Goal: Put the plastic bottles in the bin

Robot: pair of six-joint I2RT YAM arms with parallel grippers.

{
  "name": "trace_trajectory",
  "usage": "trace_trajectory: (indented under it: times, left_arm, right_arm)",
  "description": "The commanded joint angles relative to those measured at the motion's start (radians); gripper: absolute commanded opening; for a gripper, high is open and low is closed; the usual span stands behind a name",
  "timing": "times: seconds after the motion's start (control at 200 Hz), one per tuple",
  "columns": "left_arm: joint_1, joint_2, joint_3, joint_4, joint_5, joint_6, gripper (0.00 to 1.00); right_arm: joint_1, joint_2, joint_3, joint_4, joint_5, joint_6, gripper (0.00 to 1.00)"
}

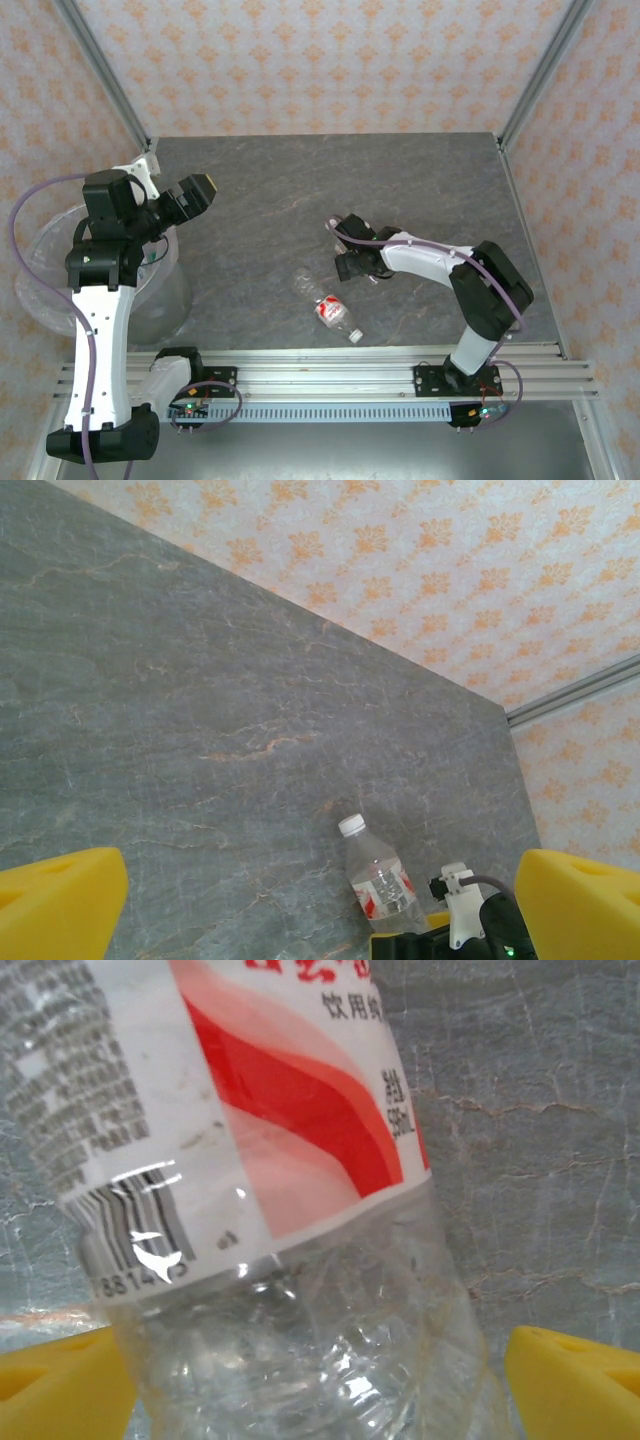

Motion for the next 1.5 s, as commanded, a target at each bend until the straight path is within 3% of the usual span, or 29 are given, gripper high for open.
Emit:
trace_trajectory:
  times: [0.0,0.225,0.681,0.941,1.021,1.496]
  left_arm:
    - [-0.01,0.003,-0.012,0.022,-0.013,0.019,1.0]
    - [-0.011,0.012,-0.018,0.034,-0.009,0.011,1.0]
    - [-0.013,0.012,-0.022,0.036,-0.003,0.001,1.0]
    - [-0.031,0.014,-0.027,0.049,0.002,-0.012,1.0]
    - [-0.044,0.018,-0.03,0.059,0.005,-0.021,1.0]
    - [-0.211,0.079,-0.014,0.122,-0.056,-0.062,1.0]
  right_arm:
    - [-0.016,-0.052,-0.034,-0.047,-0.034,-0.027,0.93]
    - [-0.032,-0.114,-0.11,-0.035,-0.076,-0.024,0.9]
    - [-0.032,-0.136,-0.181,0.085,-0.097,-0.038,0.66]
    - [-0.032,-0.226,-0.234,0.158,-0.082,-0.047,0.56]
    - [-0.032,-0.26,-0.258,0.19,-0.082,-0.048,0.49]
    - [-0.031,-0.433,-0.333,0.331,-0.064,-0.054,0.42]
